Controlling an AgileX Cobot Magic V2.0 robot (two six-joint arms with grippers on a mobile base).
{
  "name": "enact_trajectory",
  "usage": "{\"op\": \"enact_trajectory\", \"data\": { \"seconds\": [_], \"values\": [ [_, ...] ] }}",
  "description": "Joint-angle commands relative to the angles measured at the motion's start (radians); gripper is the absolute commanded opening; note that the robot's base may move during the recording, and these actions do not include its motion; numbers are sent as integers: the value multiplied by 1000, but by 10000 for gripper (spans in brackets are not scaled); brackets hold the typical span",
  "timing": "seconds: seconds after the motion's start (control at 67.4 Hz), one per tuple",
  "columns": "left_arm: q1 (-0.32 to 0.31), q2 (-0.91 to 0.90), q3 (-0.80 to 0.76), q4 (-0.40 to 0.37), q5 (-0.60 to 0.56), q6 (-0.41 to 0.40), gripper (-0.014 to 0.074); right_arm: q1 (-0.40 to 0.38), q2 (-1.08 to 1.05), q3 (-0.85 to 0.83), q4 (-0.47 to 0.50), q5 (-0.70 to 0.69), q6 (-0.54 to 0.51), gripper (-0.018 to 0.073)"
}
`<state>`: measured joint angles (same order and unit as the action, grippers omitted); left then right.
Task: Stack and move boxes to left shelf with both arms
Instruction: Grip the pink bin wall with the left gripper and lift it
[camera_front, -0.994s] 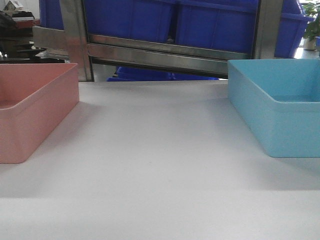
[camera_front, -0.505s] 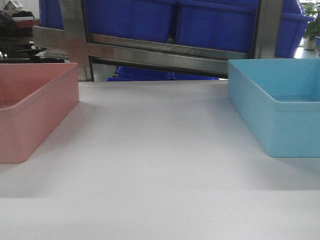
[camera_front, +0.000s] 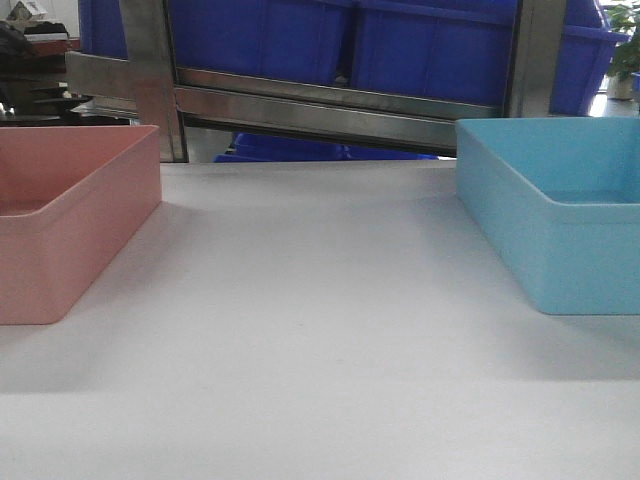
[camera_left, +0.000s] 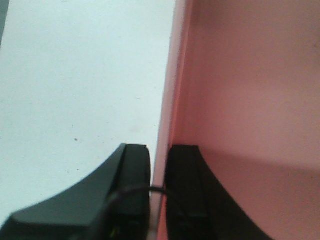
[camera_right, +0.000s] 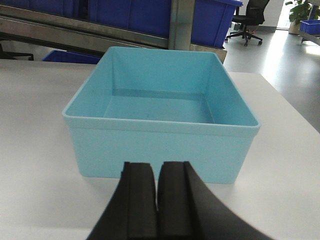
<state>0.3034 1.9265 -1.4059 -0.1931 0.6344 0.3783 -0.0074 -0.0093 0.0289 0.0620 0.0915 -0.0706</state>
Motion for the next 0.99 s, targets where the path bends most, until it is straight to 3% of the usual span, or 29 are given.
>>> {"op": "enact_trajectory", "data": {
  "seconds": [0.0,0.297,0.594,0.727,0.979],
  "values": [
    [-2,-53,-32,-21,-43,5,-3,2,-21,-18,2,-82,-6,36],
    [-4,-89,-32,-66,14,5,-3,2,-21,-18,2,-82,-6,36],
    [-41,-226,-32,-178,147,-17,-3,2,-21,-18,2,-82,-6,36],
    [-88,-290,-32,-180,208,-105,-3,2,-21,-18,2,-82,-6,36],
    [-227,-361,-32,-182,254,-347,-3,2,-21,-18,2,-82,-6,36]
  ]
}}
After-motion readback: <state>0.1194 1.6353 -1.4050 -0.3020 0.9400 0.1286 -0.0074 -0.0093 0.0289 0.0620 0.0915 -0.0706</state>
